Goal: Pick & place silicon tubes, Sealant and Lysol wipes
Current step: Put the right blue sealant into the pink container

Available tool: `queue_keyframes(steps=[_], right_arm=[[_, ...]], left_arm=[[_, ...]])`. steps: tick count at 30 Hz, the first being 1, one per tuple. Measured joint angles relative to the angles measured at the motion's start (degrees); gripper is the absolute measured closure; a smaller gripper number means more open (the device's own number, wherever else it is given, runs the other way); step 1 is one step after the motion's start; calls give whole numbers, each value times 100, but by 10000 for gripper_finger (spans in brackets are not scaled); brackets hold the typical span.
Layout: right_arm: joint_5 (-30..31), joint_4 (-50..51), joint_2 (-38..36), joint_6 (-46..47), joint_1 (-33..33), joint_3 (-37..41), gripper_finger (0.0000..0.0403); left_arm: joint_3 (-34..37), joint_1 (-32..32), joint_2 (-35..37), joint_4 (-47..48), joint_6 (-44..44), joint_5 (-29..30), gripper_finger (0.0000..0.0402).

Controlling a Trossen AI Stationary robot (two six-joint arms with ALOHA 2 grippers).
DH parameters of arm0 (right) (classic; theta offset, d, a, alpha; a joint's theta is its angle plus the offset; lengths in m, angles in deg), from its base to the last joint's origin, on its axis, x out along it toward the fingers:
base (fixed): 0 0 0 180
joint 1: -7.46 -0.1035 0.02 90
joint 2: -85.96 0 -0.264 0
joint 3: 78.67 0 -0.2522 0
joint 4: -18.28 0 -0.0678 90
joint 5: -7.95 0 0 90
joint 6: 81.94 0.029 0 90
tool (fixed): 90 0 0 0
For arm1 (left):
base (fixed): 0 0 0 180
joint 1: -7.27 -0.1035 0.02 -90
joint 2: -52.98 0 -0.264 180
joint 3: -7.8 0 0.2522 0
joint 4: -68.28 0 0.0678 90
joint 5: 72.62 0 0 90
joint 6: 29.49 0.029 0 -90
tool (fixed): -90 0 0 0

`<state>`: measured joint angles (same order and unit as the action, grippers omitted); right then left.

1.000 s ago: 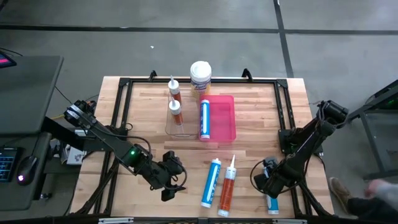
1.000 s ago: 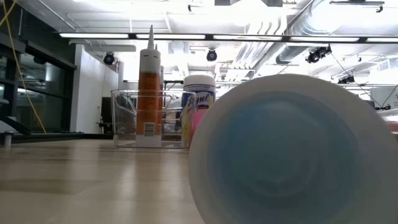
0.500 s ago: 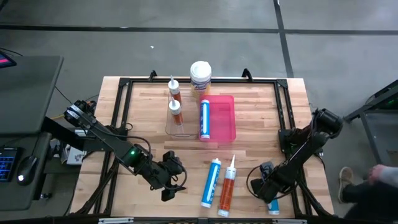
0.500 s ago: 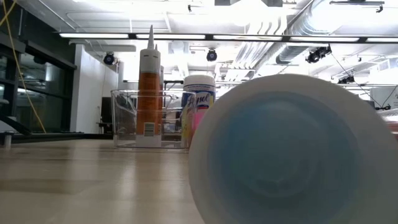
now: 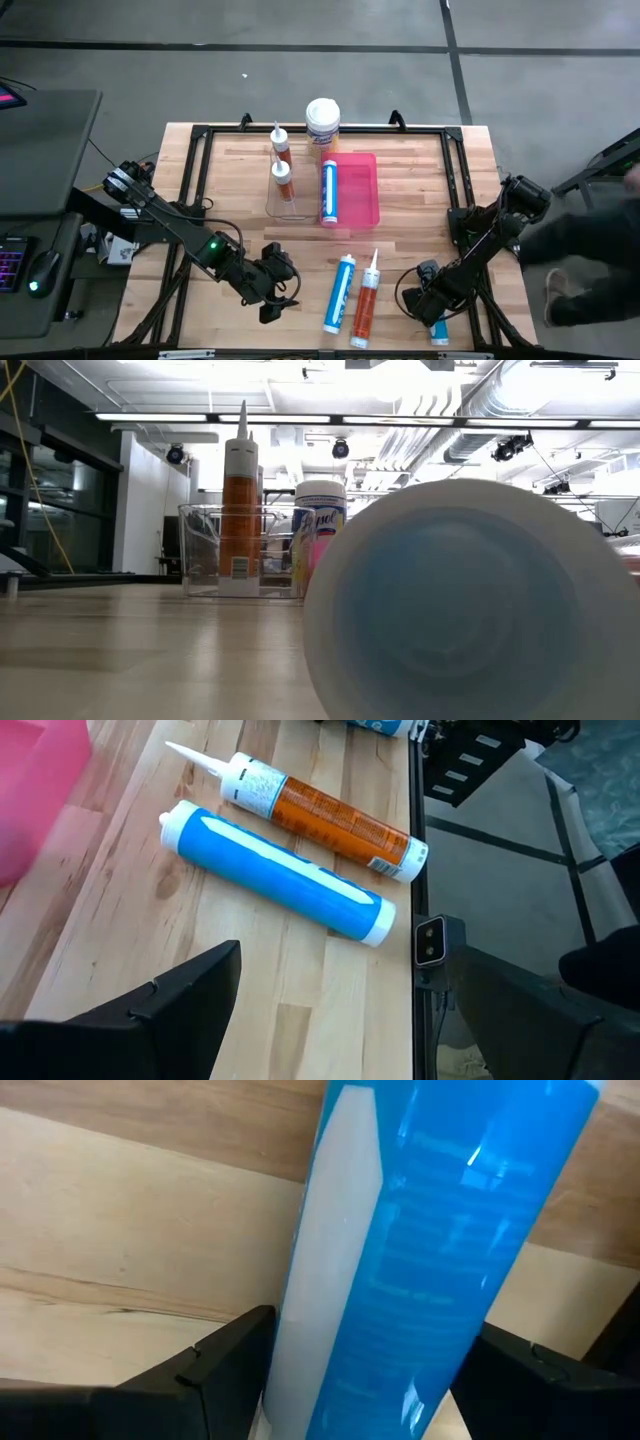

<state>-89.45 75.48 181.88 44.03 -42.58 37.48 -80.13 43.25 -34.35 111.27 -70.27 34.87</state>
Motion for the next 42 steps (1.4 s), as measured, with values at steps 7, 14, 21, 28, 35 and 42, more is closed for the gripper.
queue_keyframes(steps=[7, 14, 21, 28, 35, 42], right_arm=[[53, 3, 4, -2, 2, 2, 133], [98, 26, 9, -7, 15, 2, 133], [134, 69, 9, -11, 19, 2, 135], [202, -4, 9, -112, 192, 33, 138], [287, 42, 11, -140, 240, 28, 190], [298, 89, 13, -153, 240, 31, 193]], left_arm=[[-2, 0, 0, 0, 0, -1, 56], [-2, 0, 0, 0, 0, -1, 56], [-2, 0, 0, 1, 0, 1, 56], [-2, 0, 0, 2, 0, 3, 56], [-2, 0, 0, 0, 0, 3, 56], [-2, 0, 0, 0, -1, 5, 56]])
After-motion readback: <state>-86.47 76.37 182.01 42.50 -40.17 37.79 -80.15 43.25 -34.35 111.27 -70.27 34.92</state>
